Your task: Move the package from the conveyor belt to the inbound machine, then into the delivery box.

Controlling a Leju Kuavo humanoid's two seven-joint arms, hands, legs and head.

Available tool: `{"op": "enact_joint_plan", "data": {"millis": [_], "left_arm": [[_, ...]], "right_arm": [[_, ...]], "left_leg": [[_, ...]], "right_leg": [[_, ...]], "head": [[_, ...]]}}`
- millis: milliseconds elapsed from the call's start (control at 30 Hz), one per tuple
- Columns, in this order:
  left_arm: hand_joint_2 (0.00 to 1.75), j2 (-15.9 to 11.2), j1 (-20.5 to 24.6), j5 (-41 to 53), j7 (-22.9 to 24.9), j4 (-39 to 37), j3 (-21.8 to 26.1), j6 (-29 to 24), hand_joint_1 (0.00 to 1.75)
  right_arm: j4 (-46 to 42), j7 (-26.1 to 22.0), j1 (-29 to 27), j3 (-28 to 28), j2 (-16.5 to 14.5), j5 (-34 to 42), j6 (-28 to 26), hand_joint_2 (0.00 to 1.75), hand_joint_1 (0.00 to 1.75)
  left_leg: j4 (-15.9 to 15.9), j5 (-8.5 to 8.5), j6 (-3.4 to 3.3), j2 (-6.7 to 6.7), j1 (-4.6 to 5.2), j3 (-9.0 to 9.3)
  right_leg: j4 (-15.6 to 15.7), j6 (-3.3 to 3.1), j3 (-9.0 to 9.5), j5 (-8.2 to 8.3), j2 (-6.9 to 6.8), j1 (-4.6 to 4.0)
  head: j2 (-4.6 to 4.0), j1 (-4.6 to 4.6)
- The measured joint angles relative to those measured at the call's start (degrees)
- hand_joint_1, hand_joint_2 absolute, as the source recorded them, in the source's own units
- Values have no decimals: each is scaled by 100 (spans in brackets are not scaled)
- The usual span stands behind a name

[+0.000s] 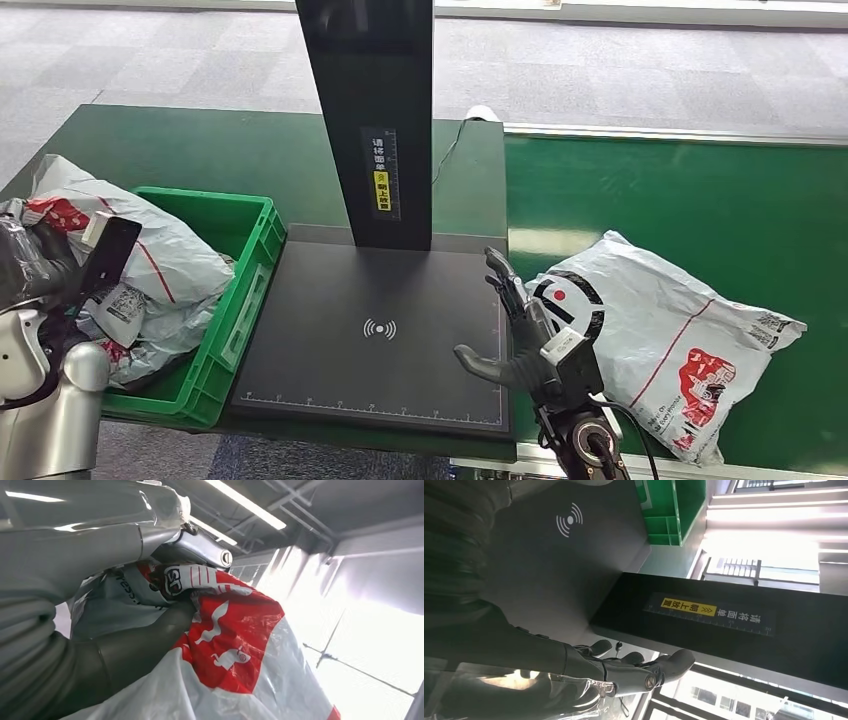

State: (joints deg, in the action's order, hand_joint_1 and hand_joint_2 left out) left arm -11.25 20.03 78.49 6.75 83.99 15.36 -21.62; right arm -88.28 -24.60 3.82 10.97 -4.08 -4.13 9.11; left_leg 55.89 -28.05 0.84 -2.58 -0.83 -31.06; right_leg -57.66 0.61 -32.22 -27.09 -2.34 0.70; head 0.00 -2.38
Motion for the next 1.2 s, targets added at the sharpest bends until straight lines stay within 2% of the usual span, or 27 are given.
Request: {"op": "enact_joint_plan", "data": {"millis": [133,267,433,900,1000,1100,1133,1200], "left_arm": [[175,-185,320,126,156,-559,35,163,175],[175,-438,774,357,491,-1338,34,555,175],[175,-719,1292,459,618,-2271,31,605,175],[175,-884,1607,480,658,-2950,-27,644,175],[175,-949,1740,349,435,-3159,-41,796,175],[175,-954,1809,-64,-340,-3344,-106,1235,171],[175,-938,1804,-199,-571,-3385,-157,1393,157],[175,-888,1782,-517,-936,-3439,-290,1732,89]], "right_arm": [[0,5,7,-4,-7,-1,4,175,0],[11,5,10,-5,-9,-3,15,175,0],[49,-2,9,-6,-9,-9,27,175,0],[70,-3,10,-6,-19,-16,59,175,0],[70,-3,10,-6,-33,-13,65,175,0],[70,-3,12,-6,-33,-1,66,175,0],[71,-4,13,-6,-33,2,66,175,0],[72,-10,13,-6,-32,2,67,175,0]], "left_leg": [[0,-1,0,-2,0,-2],[0,0,1,-3,-1,-7],[0,2,3,-7,-8,-7],[1,2,4,-8,-10,17],[2,3,4,-6,-12,18],[2,4,5,3,-12,18],[2,4,5,4,-11,18],[2,4,5,4,-11,18]], "right_leg": [[0,-1,-5,0,2,0],[0,-2,-12,0,2,-2],[-1,-3,-12,2,5,-9],[-2,-4,-21,3,6,-11],[-2,-7,-22,5,5,-14],[-2,-8,-20,5,0,-13],[-2,-8,-19,5,-1,-13],[-2,-8,-17,5,-1,-12]], "head": [[0,2],[0,1],[0,1],[0,3],[0,2],[0,2],[0,2],[0,3]]}}
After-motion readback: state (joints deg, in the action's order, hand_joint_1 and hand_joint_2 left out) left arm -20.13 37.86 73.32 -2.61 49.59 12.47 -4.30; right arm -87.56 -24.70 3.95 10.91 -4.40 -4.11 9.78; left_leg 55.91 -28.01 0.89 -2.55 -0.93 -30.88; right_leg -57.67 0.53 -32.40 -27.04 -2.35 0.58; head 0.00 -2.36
